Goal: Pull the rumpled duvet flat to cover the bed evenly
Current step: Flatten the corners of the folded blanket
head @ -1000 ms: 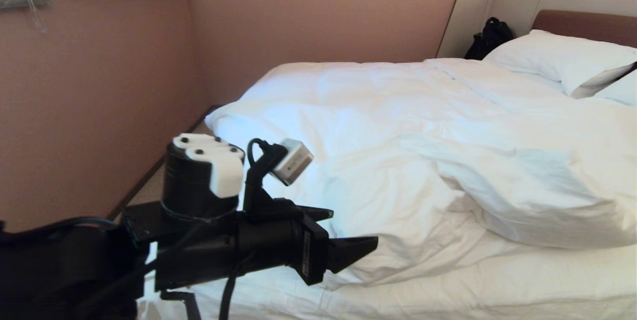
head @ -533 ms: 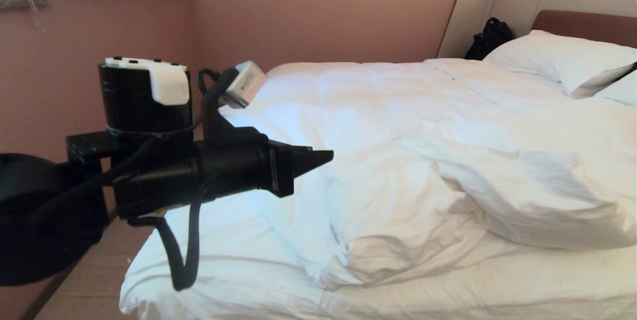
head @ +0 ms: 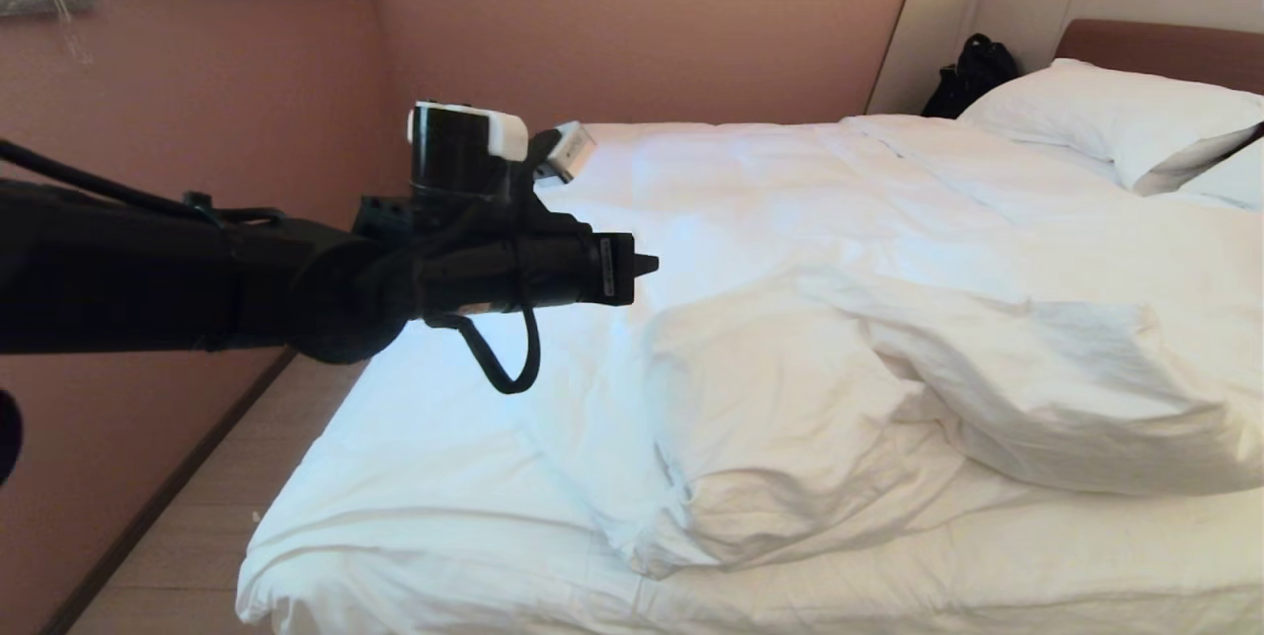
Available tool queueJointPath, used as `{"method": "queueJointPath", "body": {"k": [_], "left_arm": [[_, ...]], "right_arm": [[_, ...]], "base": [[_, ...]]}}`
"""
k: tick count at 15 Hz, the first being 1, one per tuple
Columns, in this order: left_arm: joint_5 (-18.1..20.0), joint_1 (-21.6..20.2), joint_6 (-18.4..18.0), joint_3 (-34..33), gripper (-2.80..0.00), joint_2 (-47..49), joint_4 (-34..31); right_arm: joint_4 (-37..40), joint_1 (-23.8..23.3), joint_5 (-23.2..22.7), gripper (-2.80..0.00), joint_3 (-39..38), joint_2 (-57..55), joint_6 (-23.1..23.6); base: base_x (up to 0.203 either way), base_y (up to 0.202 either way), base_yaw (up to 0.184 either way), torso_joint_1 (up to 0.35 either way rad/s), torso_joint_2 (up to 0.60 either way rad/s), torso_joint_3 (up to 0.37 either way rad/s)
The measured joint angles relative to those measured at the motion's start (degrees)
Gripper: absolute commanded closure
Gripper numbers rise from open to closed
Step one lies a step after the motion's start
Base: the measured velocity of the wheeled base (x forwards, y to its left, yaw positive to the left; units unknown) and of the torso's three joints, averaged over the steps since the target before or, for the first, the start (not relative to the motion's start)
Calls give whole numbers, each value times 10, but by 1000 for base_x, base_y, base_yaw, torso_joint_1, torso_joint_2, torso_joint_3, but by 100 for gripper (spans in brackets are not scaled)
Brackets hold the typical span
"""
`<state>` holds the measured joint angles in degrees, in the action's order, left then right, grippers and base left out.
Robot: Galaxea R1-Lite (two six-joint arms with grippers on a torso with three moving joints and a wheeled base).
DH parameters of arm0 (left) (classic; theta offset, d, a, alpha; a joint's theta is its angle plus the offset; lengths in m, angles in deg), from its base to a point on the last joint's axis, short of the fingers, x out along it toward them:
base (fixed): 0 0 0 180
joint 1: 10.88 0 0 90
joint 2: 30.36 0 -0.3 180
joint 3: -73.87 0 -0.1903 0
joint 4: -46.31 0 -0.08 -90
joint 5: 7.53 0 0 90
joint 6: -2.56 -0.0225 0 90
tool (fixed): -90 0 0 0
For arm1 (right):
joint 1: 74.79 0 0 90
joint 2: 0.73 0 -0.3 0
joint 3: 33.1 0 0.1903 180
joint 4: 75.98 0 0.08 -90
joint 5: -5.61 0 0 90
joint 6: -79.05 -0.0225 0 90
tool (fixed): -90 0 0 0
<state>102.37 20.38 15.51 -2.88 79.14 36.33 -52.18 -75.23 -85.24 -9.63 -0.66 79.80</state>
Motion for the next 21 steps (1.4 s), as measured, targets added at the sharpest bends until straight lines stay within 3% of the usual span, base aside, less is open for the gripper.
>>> {"method": "queueJointPath", "body": {"k": [3,6,11,12,14,21], "left_arm": [[-2,-8,0,85,0,34,-126],[-4,-19,-4,127,0,51,-201],[-4,-29,-10,154,0,69,-223],[-4,-29,-19,156,-280,70,-223],[-5,-30,-33,155,-280,71,-222],[2,-29,-34,136,-280,66,-224]], "right_arm": [[0,0,0,0,0,0,0],[0,0,0,0,0,0,0],[0,0,0,0,0,0,0],[0,0,0,0,0,0,0],[0,0,0,0,0,0,0],[0,0,0,0,0,0,0]], "base": [[0,0,0,0,0,0],[0,0,0,0,0,0],[0,0,0,0,0,0],[0,0,0,0,0,0],[0,0,0,0,0,0],[0,0,0,0,0,0]]}}
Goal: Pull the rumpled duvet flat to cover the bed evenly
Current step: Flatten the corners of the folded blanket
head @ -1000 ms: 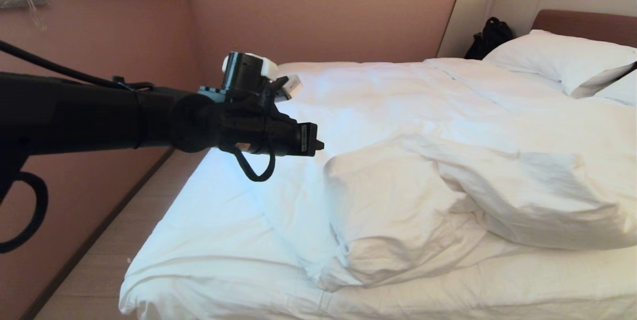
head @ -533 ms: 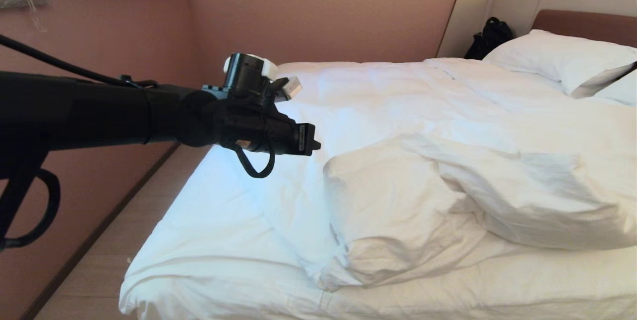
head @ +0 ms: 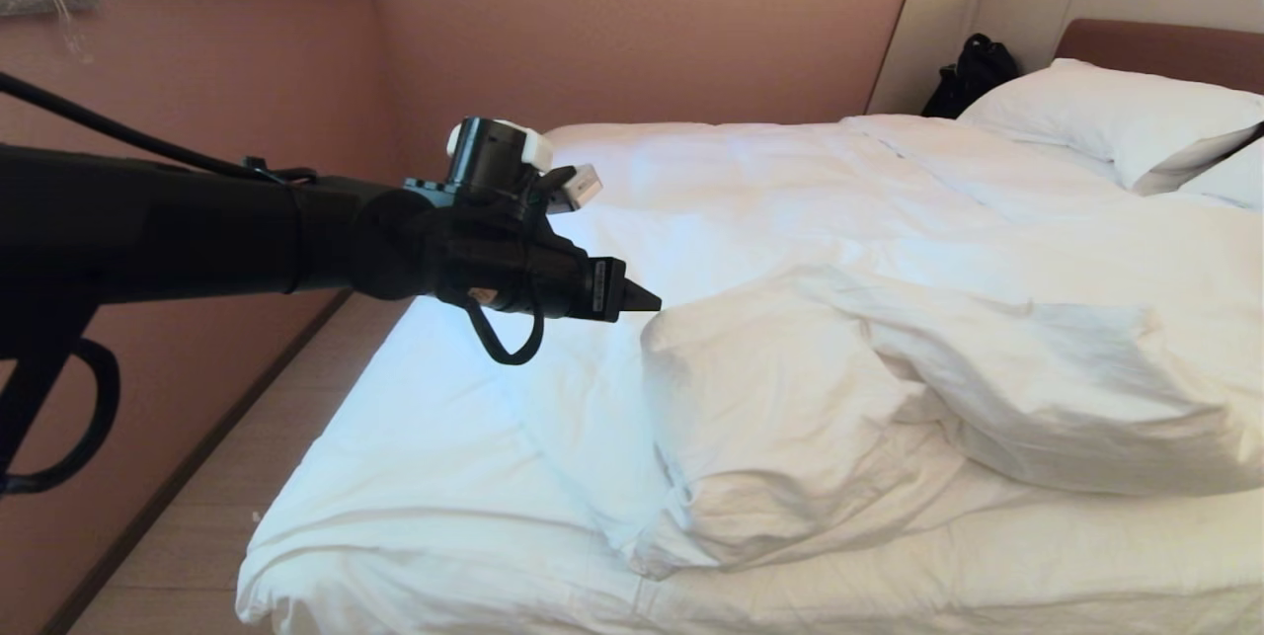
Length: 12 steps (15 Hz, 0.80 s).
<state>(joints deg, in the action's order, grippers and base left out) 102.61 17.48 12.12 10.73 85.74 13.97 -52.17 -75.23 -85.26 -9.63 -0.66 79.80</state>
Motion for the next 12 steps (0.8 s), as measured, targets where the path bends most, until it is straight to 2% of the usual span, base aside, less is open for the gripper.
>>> {"method": "queueJointPath", "body": {"k": [6,8,9,12], "left_arm": [[23,5,0,-5,-280,-7,1],[68,8,-1,-7,-280,-5,1],[76,12,0,-7,-280,-2,1],[79,26,0,-5,-280,13,5]], "right_arm": [[0,0,0,0,0,0,0],[0,0,0,0,0,0,0],[0,0,0,0,0,0,0],[0,0,0,0,0,0,0]], "base": [[0,0,0,0,0,0],[0,0,0,0,0,0],[0,0,0,0,0,0],[0,0,0,0,0,0]]}}
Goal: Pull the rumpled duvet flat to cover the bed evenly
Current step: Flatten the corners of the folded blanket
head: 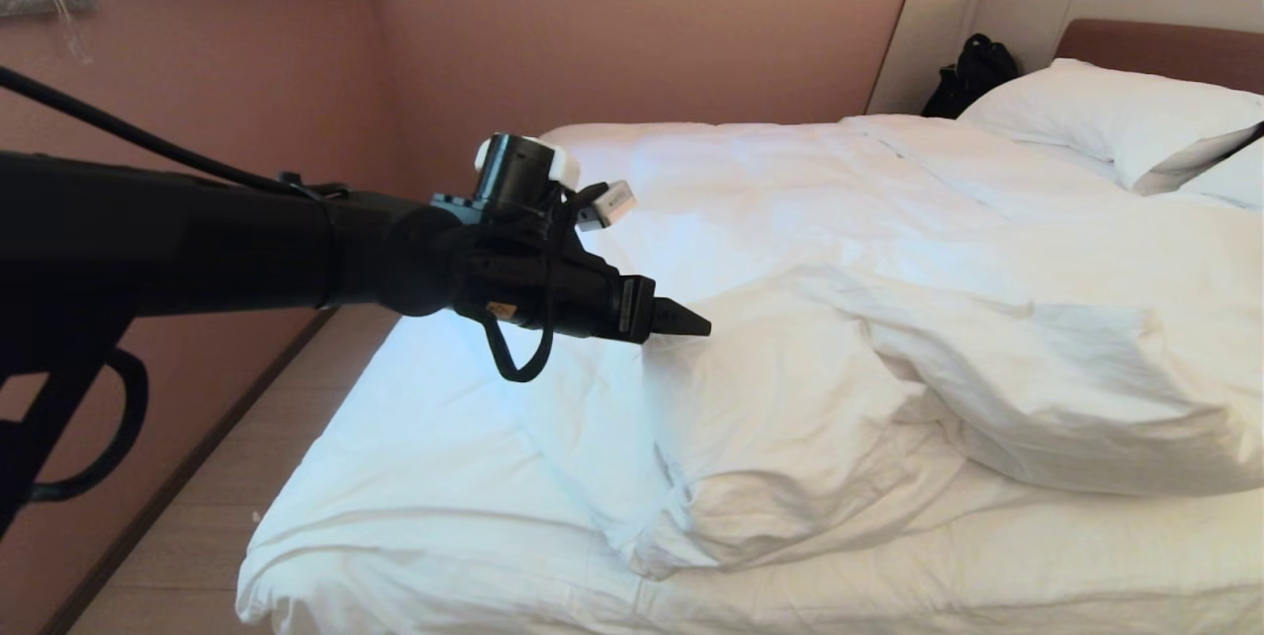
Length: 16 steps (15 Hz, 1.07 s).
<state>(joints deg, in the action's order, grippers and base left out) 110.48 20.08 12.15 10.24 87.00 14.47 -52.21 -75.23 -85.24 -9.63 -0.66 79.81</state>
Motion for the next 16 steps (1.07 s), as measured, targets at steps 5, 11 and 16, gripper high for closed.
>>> {"method": "queueJointPath", "body": {"k": [5,11,16], "left_arm": [[-3,7,0,5,-280,37,49],[-1,12,3,6,0,55,55],[0,18,0,-8,0,55,55]], "right_arm": [[0,0,0,0,0,0,0],[0,0,0,0,0,0,0],[0,0,0,0,0,0,0]], "base": [[0,0,0,0,0,0],[0,0,0,0,0,0],[0,0,0,0,0,0]]}}
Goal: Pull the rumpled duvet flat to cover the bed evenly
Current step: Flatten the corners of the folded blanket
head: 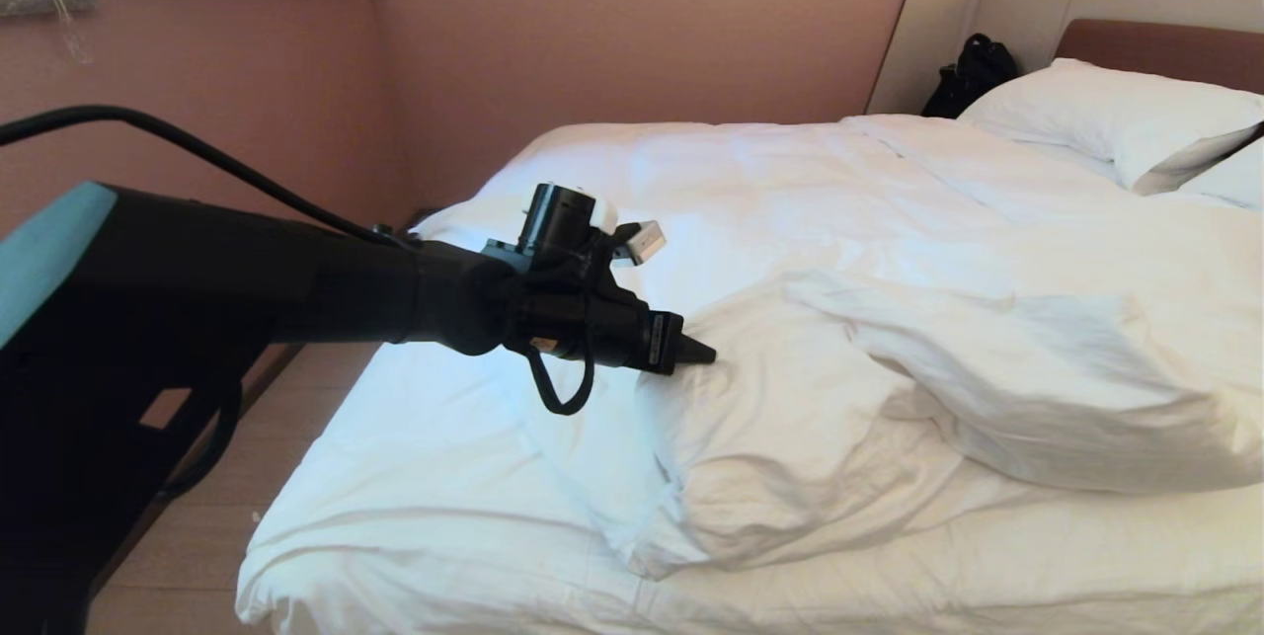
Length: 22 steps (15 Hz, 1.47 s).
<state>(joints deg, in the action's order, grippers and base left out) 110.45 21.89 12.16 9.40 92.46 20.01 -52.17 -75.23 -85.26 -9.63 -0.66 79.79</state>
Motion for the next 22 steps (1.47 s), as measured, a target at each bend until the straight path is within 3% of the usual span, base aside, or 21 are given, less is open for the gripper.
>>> {"method": "queueJointPath", "body": {"k": [9,14,17,22], "left_arm": [[-6,23,0,-64,0,-42,-4],[-6,81,8,-233,0,-161,-4],[-6,130,31,-318,0,-221,1],[-3,170,41,-402,0,-251,3]], "right_arm": [[0,0,0,0,0,0,0],[0,0,0,0,0,0,0],[0,0,0,0,0,0,0],[0,0,0,0,0,0,0]], "base": [[0,0,0,0,0,0],[0,0,0,0,0,0],[0,0,0,0,0,0],[0,0,0,0,0,0]]}}
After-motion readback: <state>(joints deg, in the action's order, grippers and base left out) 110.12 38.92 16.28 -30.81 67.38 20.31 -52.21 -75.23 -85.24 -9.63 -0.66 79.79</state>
